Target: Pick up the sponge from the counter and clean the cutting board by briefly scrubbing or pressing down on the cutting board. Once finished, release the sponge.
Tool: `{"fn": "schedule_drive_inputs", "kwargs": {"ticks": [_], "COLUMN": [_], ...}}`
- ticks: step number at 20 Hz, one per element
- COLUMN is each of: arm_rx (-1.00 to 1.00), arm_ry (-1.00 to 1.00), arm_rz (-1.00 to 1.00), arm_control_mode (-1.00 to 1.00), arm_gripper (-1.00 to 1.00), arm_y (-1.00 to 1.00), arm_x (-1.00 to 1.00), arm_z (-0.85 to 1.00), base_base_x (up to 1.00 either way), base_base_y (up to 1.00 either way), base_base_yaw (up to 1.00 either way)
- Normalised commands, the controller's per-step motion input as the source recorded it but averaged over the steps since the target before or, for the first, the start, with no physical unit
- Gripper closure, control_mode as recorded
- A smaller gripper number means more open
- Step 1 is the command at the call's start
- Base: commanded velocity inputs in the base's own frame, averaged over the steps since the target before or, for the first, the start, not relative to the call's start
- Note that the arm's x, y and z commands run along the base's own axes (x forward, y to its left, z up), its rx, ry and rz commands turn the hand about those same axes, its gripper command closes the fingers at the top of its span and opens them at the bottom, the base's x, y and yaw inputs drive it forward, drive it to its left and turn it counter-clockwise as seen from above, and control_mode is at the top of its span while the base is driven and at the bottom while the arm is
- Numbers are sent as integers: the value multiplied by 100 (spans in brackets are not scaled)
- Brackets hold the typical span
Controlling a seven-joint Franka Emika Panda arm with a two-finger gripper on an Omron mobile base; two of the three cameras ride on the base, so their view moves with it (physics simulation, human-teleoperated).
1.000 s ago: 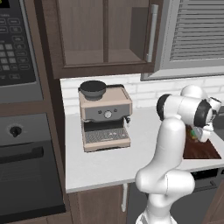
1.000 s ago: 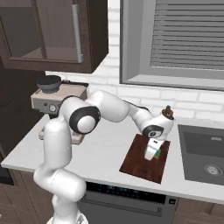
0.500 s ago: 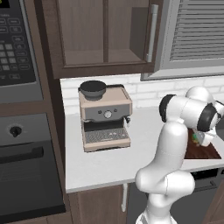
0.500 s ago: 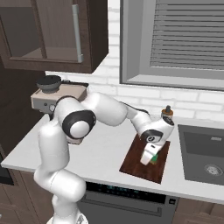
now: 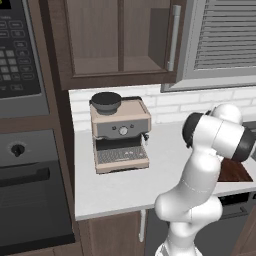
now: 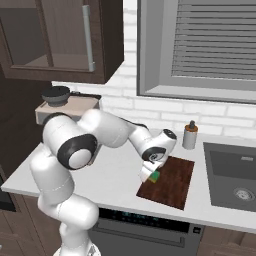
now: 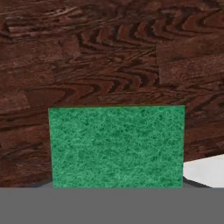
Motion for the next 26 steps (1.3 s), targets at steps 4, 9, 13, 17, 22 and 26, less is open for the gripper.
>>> {"fn": "schedule_drive_inputs", "kwargs": {"ticks": [4,9,13,17,22,26], "arm_rx": [0,0,0,0,2,1], "arm_ry": [0,0,0,0,0,0], "arm_rz": [-4,-5,-2,0,0,1], "arm_control_mode": [-100,-100,-100,-100,-100,-100], "arm_gripper": [100,100,100,100,100,100], "arm_y": [32,-1,-17,-25,-44,-42], "arm_x": [0,6,16,14,0,-2], "arm_z": [0,0,0,0,0,0], "base_base_x": [0,0,0,0,0,0], "base_base_y": [0,0,0,0,0,0], "base_base_yaw": [0,0,0,0,0,0]}}
